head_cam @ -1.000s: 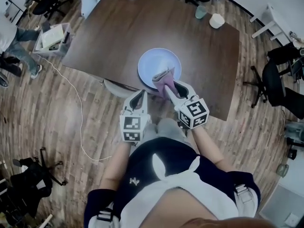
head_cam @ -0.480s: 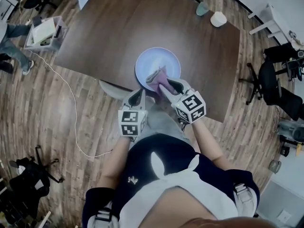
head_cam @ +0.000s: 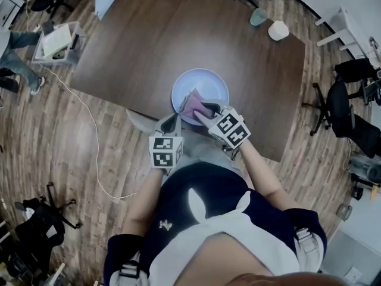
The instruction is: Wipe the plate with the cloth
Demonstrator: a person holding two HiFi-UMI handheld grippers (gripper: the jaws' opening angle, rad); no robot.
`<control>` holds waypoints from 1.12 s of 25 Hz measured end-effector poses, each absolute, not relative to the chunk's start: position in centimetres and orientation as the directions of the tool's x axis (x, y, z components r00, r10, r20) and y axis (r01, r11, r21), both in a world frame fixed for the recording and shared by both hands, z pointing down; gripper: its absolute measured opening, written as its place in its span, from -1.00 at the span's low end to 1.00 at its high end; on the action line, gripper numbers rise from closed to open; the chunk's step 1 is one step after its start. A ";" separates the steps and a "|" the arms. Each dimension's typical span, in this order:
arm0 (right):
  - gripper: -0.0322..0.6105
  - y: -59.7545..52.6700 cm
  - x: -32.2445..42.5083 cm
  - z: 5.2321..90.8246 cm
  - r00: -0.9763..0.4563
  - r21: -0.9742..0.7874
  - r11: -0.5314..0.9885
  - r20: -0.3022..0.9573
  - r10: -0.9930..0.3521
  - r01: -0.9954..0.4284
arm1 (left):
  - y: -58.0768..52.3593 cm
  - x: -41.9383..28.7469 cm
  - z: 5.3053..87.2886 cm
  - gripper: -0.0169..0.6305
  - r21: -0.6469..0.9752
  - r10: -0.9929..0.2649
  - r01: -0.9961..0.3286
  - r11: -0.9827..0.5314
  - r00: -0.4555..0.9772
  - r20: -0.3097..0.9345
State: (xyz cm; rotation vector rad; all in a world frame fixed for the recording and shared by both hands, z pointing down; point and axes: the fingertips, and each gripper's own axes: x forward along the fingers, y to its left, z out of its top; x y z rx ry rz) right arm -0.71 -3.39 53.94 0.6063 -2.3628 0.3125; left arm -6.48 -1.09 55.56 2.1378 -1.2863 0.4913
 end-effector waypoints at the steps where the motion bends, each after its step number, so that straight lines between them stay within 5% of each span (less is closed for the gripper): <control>1: -0.58 -3.5 -0.9 54.4 -0.665 -0.060 0.873 0.675 -0.321 -0.483 | -1.3 -6.6 55.9 -0.93 0.291 -0.665 -0.888 -0.356 0.460 0.589; 28: -0.58 -6.5 -2.0 62.8 -0.475 -0.093 0.946 0.877 -0.070 -0.311 | -3.7 -6.7 64.4 -0.82 0.404 -0.372 -0.900 -0.164 0.436 0.820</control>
